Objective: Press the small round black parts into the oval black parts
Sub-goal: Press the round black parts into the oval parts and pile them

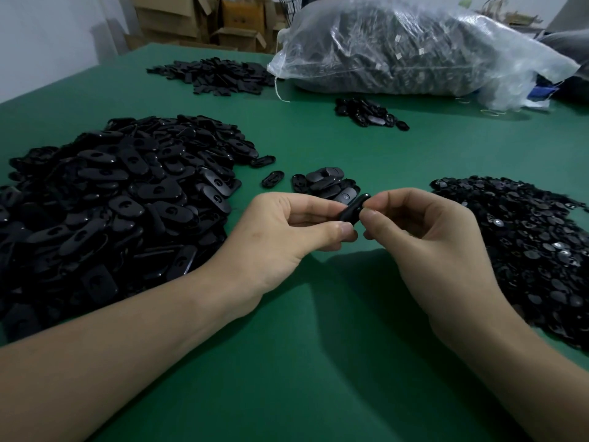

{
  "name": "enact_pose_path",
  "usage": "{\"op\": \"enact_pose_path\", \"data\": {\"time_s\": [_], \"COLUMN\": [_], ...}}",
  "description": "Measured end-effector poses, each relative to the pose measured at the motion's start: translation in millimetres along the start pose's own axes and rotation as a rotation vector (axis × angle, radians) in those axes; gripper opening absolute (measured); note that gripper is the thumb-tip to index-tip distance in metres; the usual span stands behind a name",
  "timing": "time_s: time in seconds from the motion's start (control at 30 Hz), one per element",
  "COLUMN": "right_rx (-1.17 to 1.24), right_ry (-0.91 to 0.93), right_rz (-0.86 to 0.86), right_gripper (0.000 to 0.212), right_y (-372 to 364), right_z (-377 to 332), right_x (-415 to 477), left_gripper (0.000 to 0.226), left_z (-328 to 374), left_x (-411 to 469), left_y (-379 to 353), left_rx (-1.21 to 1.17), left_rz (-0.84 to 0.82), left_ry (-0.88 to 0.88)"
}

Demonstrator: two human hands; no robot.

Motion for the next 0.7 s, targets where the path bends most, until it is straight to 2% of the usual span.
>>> {"op": "enact_pose_path", "data": {"time_s": [0.23,0.57,0.7], "right_rx": [0.047,-0.016,-0.119], "right_ry": [-0.01,0.003,0.083], "right_rz": [0.022,0.07,0.096], "right_gripper": [0.005,0.005,0.007], "right_y": [-1.8,1.0,2.2], "right_z": [3.0,0.9,-10.0], "right_x": [-0.3,-0.7,-7.1], "left_gripper": [0.02,0.018,0.018], "left_z": [-0.2,-1.0,-1.2], "left_x": [0.2,0.6,-0.1], "left_y": [-1.3,-3.1,-3.5], "left_rx": [-0.035,-0.001,0.011], "left_rz": [0.005,-0.018,-0.029], "left_ry": [-0.003,-0.03,-0.029]}}
Point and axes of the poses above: each hand's wrist, its own x-axis towards the middle knuckle, its own y-axis out of the back of the hand, z = x × y, the point moved 7 cm from there along x, towards the middle knuckle, and after that the axes turned 12 degrees about -y, right-handed, at the moved point
